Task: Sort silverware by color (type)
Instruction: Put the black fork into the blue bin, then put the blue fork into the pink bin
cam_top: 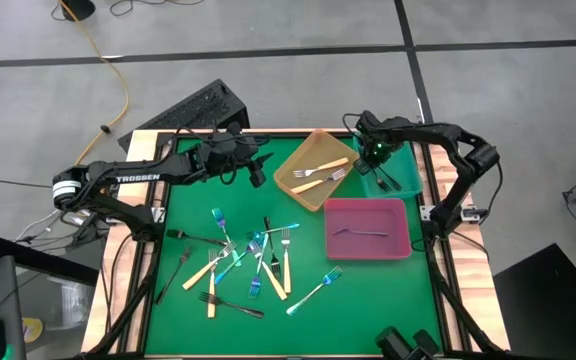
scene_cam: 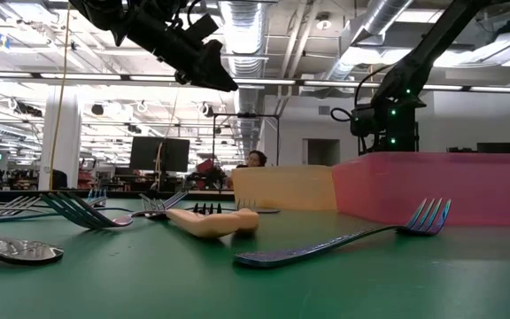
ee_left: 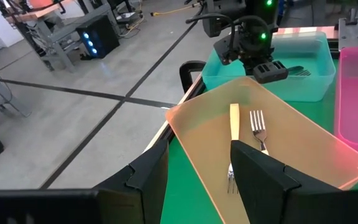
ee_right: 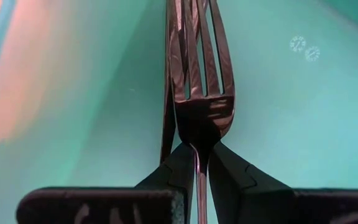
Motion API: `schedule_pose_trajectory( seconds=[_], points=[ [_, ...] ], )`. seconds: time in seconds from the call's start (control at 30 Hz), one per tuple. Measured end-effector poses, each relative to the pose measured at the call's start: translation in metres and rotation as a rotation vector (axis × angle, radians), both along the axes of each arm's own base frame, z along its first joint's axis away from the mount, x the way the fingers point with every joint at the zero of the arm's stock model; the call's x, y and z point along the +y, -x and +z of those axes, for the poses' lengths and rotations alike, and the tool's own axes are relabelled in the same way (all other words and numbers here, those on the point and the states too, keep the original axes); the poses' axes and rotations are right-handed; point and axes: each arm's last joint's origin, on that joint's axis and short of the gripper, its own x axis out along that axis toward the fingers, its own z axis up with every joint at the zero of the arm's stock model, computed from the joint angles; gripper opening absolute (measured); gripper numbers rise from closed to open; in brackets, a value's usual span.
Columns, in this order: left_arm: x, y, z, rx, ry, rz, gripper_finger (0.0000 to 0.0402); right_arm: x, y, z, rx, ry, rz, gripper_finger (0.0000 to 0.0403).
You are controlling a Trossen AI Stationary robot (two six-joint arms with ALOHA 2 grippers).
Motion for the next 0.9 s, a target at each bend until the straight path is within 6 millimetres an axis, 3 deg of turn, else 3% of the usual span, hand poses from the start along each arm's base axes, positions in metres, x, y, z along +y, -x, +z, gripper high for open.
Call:
schedule_pose_trajectory(
  seconds=[0.3, 0.63, 0.9],
  points=[
    [0.0, 0.0, -0.001, 0.011, -0.003, -0.003, 0.016, 0.005, -0.012, 0.005, 0.003, 0.015, 0.088, 0.0118],
    [0.0, 0.001, -0.003, 0.031, 0.005, -0.003, 0.016, 0.004, -0.012, 0.008, 0.011, 0.038, 0.07, 0.0185],
    [0.0, 0.001, -0.003, 0.033, 0.003, -0.004, 0.016, 0.003, -0.01, 0.031, -0.026, 0.085, 0.061, 0.0193]
  ],
)
